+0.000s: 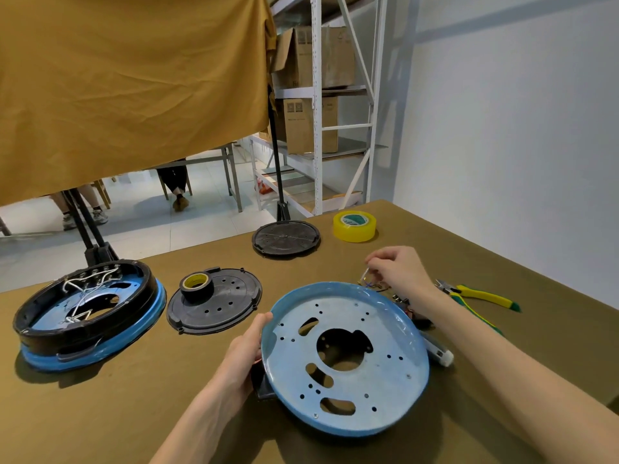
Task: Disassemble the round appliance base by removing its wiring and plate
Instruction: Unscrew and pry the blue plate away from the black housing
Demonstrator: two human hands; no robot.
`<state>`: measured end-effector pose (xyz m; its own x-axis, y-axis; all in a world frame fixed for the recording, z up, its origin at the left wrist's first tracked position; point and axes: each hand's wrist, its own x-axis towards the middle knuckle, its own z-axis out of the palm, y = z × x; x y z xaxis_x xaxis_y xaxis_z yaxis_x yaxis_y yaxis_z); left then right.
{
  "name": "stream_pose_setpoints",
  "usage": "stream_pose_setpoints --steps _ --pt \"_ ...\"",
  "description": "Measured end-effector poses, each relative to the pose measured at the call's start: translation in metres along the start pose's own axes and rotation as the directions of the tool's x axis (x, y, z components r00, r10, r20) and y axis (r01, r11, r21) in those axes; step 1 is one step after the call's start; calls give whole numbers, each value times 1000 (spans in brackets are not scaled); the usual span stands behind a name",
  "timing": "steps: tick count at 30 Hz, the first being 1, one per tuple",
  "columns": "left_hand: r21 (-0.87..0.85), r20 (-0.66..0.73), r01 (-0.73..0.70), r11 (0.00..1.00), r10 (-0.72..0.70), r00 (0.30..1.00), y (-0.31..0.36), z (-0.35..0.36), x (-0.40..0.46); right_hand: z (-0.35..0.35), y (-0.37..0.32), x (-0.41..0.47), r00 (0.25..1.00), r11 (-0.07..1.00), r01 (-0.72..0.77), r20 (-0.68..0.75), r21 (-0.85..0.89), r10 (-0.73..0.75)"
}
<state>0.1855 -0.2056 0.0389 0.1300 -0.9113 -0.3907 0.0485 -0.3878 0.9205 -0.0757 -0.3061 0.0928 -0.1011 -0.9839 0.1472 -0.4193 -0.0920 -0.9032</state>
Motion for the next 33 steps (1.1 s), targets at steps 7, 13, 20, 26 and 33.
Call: stream_pose_setpoints --steps 7,13,20,26,33 --pt "106 -59 -25 994 31 998 -4 -8 0 -30 60 10 985 905 -94 92 -415 144" --pt "141 -127 -20 990 38 991 -5 -8 1 -37 66 8 987 870 -26 125 -493 100" --pt "141 -190 -36 989 62 980 -7 -12 4 -53 61 -2 975 829 65 212 -555 65" --pt "143 -191 -37 989 65 979 -10 -11 2 -65 70 -18 965 788 165 261 -593 -6" --pt "135 -187 -33 990 58 981 -10 -12 0 -59 58 -39 947 719 150 308 -679 94"
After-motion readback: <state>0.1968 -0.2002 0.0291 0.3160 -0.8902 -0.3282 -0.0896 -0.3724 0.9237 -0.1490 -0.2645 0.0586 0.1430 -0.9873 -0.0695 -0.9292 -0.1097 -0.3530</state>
